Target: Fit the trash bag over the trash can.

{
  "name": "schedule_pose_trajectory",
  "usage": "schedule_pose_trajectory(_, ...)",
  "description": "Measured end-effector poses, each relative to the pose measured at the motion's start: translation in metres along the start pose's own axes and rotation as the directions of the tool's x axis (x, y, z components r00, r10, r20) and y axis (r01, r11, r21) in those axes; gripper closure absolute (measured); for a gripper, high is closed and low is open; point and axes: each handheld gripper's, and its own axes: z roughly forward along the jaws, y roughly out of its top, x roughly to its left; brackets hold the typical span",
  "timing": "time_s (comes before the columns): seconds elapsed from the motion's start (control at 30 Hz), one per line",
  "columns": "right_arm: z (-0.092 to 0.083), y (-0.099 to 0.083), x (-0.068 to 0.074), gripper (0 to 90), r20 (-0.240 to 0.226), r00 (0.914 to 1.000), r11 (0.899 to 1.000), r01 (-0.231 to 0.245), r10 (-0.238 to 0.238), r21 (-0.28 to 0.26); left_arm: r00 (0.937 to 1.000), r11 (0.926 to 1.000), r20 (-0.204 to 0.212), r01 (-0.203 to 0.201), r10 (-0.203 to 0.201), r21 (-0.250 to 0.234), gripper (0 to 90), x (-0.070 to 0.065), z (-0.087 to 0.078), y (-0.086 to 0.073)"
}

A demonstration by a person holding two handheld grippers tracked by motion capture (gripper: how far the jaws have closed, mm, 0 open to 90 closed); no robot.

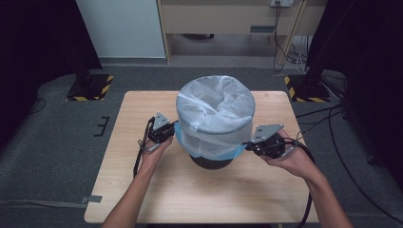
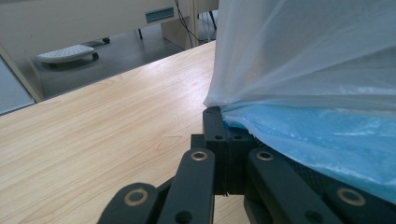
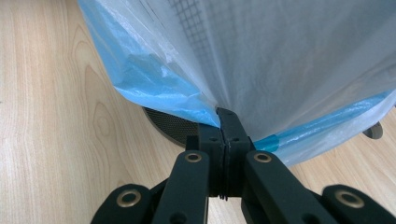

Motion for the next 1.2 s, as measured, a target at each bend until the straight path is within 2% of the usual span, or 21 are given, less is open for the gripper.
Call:
schedule_pose_trajectory(0.07, -0.001, -0.003, 0.000, 83.4, 0.006, 1.0000, 1.000, -0.006, 0.006, 0.000, 0.9999, 1.0000, 0.014, 0.005, -0.005, -0.002, 89.8, 0.000, -0.001, -0.001)
schedule_pose_trajectory(0.1, -0.002, -0.004, 0.001, 76.5, 0.005, 0.9998, 1.000, -0.019, 0.019, -0.003, 1.0000, 1.0000, 0.009, 0.002, -0.002, -0.001, 85.2, 0.000, -0.003, 0.000)
schedule_pose_trajectory(0.17, -0.008, -0.006, 0.005, 58.8, 0.015, 0.9995, 0.999, -0.026, 0.026, -0.024, 0.9996, 0.9995, -0.008, -0.029, 0.029, 0.015, 69.8, 0.000, -0.007, 0.000)
schedule_pose_trajectory(0.23, -0.015, -0.009, 0.008, 45.3, 0.037, 0.9984, 0.998, -0.040, 0.042, -0.044, 0.9993, 0.9990, -0.013, -0.034, 0.034, 0.029, 53.1, 0.002, -0.011, 0.000)
schedule_pose_trajectory(0.3, -0.022, -0.011, 0.011, 36.2, 0.052, 0.9967, 0.996, -0.059, 0.063, -0.062, 0.9994, 0.9993, -0.022, -0.024, 0.025, 0.028, 43.4, 0.004, -0.016, -0.001)
schedule_pose_trajectory(0.37, -0.029, -0.015, 0.015, 27.9, 0.053, 0.9959, 0.993, -0.068, 0.073, -0.092, 0.9998, 0.9996, -0.021, 0.006, -0.005, 0.026, 33.7, 0.007, -0.021, -0.001)
schedule_pose_trajectory(0.47, -0.036, -0.017, 0.017, 24.6, 0.038, 0.9936, 0.989, -0.102, 0.106, -0.105, 0.9999, 0.9991, -0.014, -0.004, 0.004, 0.043, 29.3, 0.007, -0.029, -0.004)
schedule_pose_trajectory(0.6, -0.057, -0.008, 0.019, 27.5, 0.004, 0.9924, 0.973, -0.120, 0.123, -0.197, 0.9998, 0.9988, 0.001, -0.020, 0.020, 0.046, 23.8, 0.002, -0.043, -0.006)
schedule_pose_trajectory(0.67, -0.071, 0.006, 0.017, 36.4, -0.001, 0.9892, 0.961, -0.142, 0.146, -0.237, 0.9996, 0.9982, 0.011, -0.027, 0.026, 0.053, 22.1, -0.001, -0.050, -0.008)
schedule_pose_trajectory(0.77, -0.089, 0.036, 0.007, 49.0, 0.001, 0.9823, 0.941, -0.179, 0.187, -0.287, 0.9996, 0.9981, 0.020, -0.023, 0.021, 0.058, 19.3, -0.006, -0.058, -0.013)
schedule_pose_trajectory(0.83, -0.094, 0.056, -0.002, 53.9, 0.005, 0.9784, 0.935, -0.196, 0.206, -0.296, 0.9995, 0.9982, 0.023, -0.021, 0.020, 0.056, 18.3, -0.010, -0.063, -0.016)
schedule_pose_trajectory(0.93, -0.091, 0.089, -0.017, 59.5, 0.019, 0.9765, 0.939, -0.201, 0.215, -0.279, 0.9994, 0.9984, 0.032, -0.017, 0.015, 0.053, 17.4, -0.014, -0.065, -0.019)
schedule_pose_trajectory(1.0, -0.082, 0.109, -0.026, 62.4, 0.023, 0.9769, 0.948, -0.200, 0.213, -0.248, 0.9992, 0.9986, 0.038, -0.013, 0.011, 0.051, 17.2, -0.015, -0.065, -0.021)
schedule_pose_trajectory(1.1, -0.061, 0.138, -0.042, 65.8, 0.020, 0.9754, 0.958, -0.211, 0.219, -0.196, 0.9989, 0.9982, 0.045, -0.012, 0.010, 0.059, 17.0, -0.016, -0.065, -0.024)
schedule_pose_trajectory(1.2, -0.045, 0.154, -0.052, 68.9, 0.020, 0.9729, 0.960, -0.224, 0.231, -0.166, 0.9990, 0.9982, 0.044, -0.010, 0.008, 0.059, 17.0, -0.015, -0.066, -0.025)
